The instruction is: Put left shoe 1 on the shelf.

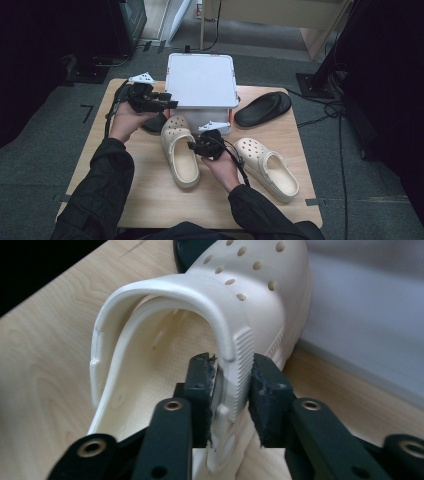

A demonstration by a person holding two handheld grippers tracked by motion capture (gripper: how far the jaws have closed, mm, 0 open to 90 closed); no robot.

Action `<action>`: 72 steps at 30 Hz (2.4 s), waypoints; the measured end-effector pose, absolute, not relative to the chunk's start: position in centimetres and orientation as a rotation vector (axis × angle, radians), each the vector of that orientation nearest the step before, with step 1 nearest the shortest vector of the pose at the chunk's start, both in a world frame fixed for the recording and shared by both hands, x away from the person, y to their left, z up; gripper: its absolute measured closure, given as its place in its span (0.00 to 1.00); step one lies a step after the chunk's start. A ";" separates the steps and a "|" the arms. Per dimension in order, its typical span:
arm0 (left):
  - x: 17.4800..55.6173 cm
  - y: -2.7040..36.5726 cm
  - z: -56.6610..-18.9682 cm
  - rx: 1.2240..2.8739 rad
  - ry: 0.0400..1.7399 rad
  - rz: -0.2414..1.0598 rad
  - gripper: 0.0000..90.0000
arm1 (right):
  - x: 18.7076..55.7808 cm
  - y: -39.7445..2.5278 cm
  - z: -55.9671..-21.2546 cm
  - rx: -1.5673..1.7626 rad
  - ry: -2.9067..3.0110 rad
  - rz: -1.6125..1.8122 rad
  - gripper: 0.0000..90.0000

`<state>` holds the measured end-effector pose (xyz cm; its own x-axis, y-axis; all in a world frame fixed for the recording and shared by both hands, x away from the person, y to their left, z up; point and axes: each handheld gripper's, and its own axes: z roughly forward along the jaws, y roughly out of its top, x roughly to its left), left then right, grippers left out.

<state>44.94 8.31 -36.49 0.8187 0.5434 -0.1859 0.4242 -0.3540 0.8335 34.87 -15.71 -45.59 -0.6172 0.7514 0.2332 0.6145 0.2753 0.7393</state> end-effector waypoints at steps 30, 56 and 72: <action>44.9 8.4 -36.6 1.990 0.718 0.158 0.56 | 38.8 -16.5 -45.0 1.485 2.061 1.235 0.86; 44.9 8.4 -36.7 1.984 0.719 0.170 0.57 | 38.7 -18.3 -45.5 1.495 2.068 1.256 0.62; 44.9 8.3 -36.6 1.994 0.724 0.181 0.59 | 32.1 -21.2 -44.5 1.219 2.271 1.296 0.64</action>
<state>44.94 8.33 -36.56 0.8121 0.5592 -0.1663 0.4147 -0.3528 0.8387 32.13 -21.17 -44.49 -0.6159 0.7685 0.1733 0.5402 0.2518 0.8030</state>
